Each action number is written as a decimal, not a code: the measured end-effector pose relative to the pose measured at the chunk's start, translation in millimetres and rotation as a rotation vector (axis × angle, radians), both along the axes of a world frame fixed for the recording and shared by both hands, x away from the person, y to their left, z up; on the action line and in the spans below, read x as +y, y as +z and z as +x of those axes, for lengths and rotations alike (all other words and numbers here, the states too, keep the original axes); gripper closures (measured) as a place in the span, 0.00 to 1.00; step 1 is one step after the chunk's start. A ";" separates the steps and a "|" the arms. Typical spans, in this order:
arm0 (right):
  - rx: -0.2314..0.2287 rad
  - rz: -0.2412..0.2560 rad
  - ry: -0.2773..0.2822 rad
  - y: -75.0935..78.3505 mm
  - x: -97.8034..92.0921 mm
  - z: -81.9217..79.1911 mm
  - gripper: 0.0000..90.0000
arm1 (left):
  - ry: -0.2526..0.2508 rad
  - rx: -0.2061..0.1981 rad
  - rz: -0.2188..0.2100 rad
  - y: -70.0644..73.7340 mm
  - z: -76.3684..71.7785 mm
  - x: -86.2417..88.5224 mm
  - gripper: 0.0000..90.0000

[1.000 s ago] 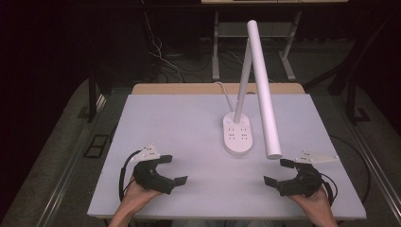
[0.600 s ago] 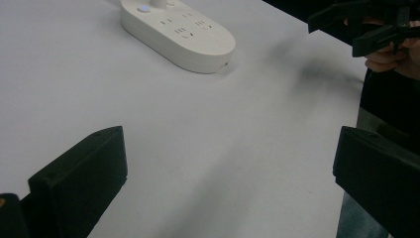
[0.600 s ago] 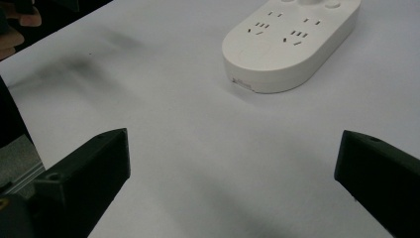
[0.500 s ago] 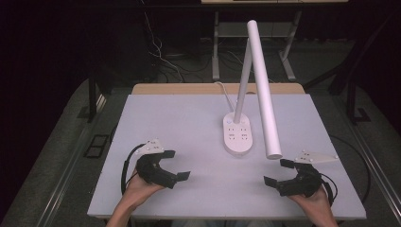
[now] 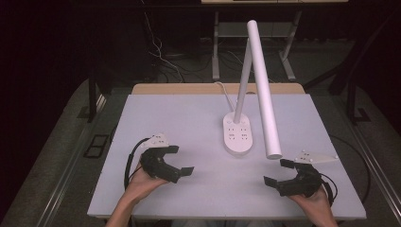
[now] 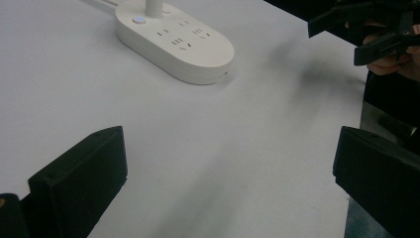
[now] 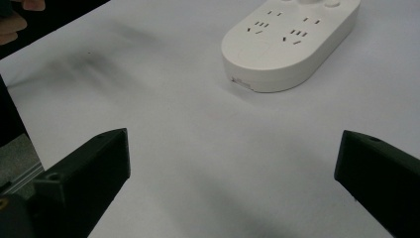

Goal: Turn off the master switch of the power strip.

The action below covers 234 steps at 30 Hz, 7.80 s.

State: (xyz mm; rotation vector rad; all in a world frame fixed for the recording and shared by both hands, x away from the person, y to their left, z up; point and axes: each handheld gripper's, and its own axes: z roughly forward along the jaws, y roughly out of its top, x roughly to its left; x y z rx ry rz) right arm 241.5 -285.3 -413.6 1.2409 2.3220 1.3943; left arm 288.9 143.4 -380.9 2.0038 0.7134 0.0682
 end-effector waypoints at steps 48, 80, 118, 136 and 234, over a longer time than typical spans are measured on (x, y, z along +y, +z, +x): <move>0.002 -0.008 0.010 -0.9 0.1 -0.1 0.00 | -0.053 -0.004 0.076 26.6 51.7 -40.4 0.00; -0.005 -0.011 0.002 -2.6 -0.7 -0.3 0.00 | -0.058 -0.007 0.128 40.4 99.1 -64.0 0.00; -0.001 -0.020 0.012 -2.8 -0.9 -0.4 0.00 | -0.023 0.004 0.151 30.8 164.2 -102.5 0.06; -0.001 -0.011 0.005 -2.9 -3.7 -1.3 0.00 | 0.012 0.057 0.124 20.4 182.8 -113.5 0.19; -0.017 -0.026 -0.008 -3.2 -9.0 3.1 0.00 | 0.087 0.179 0.025 -54.6 195.2 -150.0 1.00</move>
